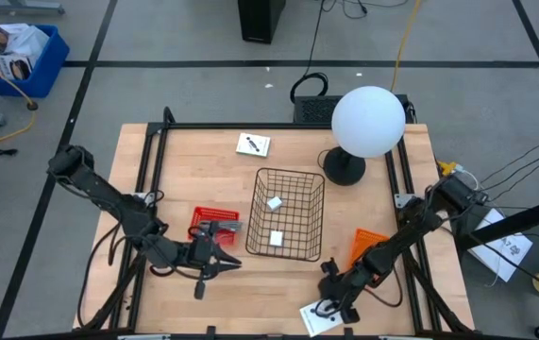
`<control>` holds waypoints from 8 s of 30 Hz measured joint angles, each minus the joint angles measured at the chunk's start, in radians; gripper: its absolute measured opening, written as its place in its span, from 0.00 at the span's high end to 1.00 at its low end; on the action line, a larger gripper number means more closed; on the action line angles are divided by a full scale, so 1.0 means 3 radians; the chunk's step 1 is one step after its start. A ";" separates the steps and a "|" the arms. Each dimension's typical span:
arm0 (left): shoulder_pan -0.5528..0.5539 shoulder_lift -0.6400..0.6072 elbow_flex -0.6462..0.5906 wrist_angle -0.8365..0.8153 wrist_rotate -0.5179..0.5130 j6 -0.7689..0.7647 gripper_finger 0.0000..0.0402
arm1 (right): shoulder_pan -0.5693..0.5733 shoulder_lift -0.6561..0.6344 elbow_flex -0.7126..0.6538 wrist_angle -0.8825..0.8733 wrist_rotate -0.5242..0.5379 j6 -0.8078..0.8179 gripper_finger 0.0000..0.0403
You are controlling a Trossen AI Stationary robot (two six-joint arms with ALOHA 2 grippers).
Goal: Pick and place items into bin
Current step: Put the bottom card reader box into the orange basket
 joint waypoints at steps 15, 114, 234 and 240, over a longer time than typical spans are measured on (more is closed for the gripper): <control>-0.0004 0.0001 0.0001 0.0014 -0.0001 -0.0004 0.88 | 0.0036 -0.0154 -0.0013 -0.0085 0.0561 0.0303 1.00; -0.0857 0.1399 0.1769 -0.1419 -0.1280 -0.0721 1.00 | 0.1449 -0.0444 0.0747 -0.0041 0.2621 0.0767 1.00; 0.0188 0.3215 0.3234 -0.2037 0.0678 -0.1505 1.00 | 0.1075 -0.0057 0.0500 -0.1515 0.1359 0.2680 1.00; 0.0212 0.3300 0.3229 -0.2191 0.0491 -0.1755 1.00 | 0.1069 -0.0017 0.0502 -0.1430 0.1441 0.2705 1.00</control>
